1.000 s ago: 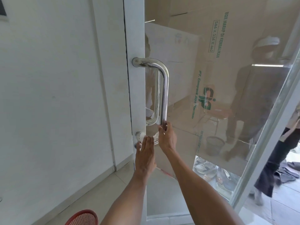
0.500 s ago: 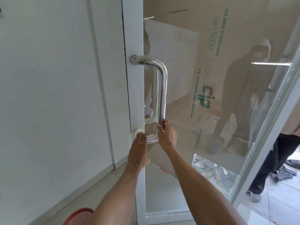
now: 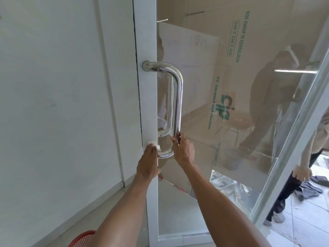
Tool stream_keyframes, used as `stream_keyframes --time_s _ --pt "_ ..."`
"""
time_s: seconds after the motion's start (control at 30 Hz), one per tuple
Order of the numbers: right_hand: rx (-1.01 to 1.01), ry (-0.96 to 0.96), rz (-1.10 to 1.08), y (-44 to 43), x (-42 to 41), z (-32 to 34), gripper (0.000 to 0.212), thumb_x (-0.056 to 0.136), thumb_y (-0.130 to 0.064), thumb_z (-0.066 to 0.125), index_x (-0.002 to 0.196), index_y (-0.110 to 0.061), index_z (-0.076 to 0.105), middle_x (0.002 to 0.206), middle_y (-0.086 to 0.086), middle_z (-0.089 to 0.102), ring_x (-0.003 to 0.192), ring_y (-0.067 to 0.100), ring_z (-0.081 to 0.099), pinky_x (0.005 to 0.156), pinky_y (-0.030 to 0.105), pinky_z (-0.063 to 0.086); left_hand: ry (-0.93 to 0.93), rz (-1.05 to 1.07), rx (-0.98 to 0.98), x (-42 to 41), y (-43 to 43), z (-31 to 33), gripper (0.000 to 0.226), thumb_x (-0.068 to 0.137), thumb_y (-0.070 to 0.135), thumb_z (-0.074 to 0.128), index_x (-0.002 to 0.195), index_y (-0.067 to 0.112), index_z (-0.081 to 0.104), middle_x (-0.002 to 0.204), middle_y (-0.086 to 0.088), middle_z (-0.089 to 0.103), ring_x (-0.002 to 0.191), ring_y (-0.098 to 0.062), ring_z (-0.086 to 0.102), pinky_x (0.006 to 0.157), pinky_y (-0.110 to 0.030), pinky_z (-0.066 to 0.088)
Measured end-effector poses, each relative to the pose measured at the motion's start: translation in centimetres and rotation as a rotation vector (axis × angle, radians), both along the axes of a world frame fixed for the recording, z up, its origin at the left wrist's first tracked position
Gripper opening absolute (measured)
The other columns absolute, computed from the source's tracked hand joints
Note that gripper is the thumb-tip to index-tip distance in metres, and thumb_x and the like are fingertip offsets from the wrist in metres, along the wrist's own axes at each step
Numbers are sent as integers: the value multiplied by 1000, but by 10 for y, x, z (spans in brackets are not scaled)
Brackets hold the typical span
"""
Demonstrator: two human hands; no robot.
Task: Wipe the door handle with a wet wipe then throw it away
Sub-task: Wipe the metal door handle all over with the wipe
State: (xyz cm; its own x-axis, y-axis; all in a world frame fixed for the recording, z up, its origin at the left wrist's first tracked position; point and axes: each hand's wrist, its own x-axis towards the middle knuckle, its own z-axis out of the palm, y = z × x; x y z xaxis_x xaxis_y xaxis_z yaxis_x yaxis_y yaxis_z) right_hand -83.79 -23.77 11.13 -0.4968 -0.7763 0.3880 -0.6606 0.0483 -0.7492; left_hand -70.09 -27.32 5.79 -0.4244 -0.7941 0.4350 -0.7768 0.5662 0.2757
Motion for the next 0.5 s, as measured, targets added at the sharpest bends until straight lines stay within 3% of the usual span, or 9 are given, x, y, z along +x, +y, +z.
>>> stream_keyframes --time_s 0.1,0.2,0.3,0.37,0.5 --pt "1 8 -9 0 -1 1 28 97 -41 52 111 -18 57 93 6 71 86 30 65 72 38 51 131 18 115 -9 2 7 75 71 2 63 139 4 33 146 -9 28 137 -25 34 99 -33 48" --pt "2 6 -19 -1 0 1 29 97 -41 52 113 -18 57 95 7 71 87 32 65 69 35 47 289 132 206 -24 15 2 76 71 2 59 142 2 31 151 -14 25 138 -31 35 109 -38 39" --pt "10 0 -33 0 1 1 28 97 -40 52 113 -17 57 94 8 72 88 33 65 68 35 44 139 126 153 -38 34 -19 85 84 13 56 151 2 5 160 -18 0 149 -28 1 120 -31 11" --pt "7 -17 -25 0 3 1 27 97 -39 53 112 -17 58 94 7 72 89 32 65 67 35 44 27 28 66 -44 42 -30 83 85 13 52 150 -1 1 160 -18 -3 149 -26 -5 119 -26 -2" --pt "11 5 -14 -1 2 4 25 96 -38 53 111 -18 58 96 6 72 89 31 66 68 33 45 228 181 114 -42 32 -20 71 87 9 46 150 4 16 161 -11 10 149 -21 4 117 -26 16"
